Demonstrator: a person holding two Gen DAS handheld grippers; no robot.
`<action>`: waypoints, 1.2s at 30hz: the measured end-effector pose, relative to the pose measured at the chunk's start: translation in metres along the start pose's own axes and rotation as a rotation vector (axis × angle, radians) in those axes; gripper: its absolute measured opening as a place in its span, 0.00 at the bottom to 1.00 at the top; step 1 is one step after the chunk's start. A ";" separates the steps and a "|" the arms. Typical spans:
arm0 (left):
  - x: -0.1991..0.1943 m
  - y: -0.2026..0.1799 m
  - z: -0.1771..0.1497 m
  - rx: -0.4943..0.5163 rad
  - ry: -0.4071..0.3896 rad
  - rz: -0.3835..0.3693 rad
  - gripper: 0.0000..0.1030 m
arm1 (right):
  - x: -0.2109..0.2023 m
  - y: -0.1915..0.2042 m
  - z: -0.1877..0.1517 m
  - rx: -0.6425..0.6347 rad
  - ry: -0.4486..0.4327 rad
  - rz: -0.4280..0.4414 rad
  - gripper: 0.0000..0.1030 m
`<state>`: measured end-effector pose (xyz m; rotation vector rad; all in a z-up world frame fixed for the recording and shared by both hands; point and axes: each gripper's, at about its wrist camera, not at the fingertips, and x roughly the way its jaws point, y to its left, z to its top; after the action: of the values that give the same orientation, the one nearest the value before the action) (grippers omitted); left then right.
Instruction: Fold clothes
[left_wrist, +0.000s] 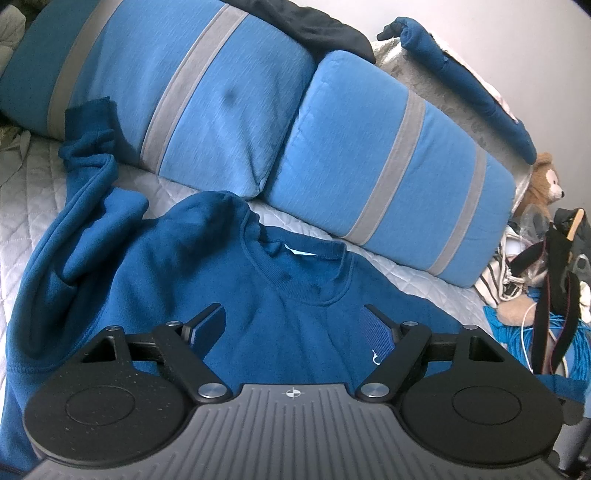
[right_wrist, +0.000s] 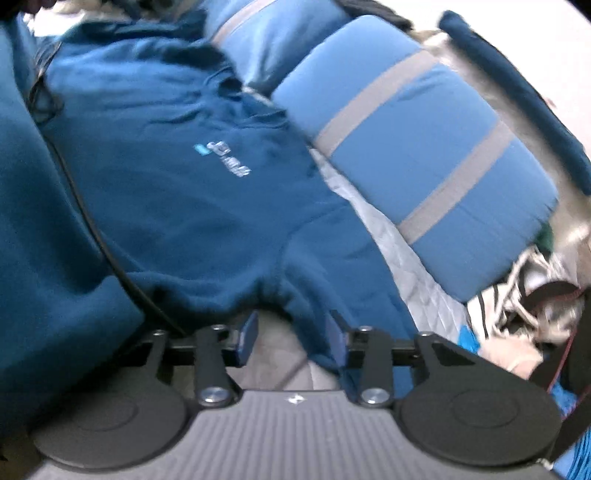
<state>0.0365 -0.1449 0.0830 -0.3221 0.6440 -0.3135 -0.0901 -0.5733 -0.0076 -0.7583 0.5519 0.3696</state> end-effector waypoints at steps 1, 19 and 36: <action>0.000 0.000 0.000 0.000 0.000 0.000 0.77 | 0.005 0.001 0.002 -0.012 0.007 0.008 0.47; 0.001 0.000 -0.001 -0.003 0.003 -0.002 0.77 | 0.009 -0.043 0.013 0.456 0.025 0.256 0.09; -0.007 0.000 0.001 -0.018 -0.052 -0.015 0.77 | -0.022 -0.144 0.062 0.538 -0.089 0.115 0.81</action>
<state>0.0324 -0.1419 0.0875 -0.3516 0.5934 -0.3126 -0.0145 -0.6274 0.1203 -0.1916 0.5782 0.3380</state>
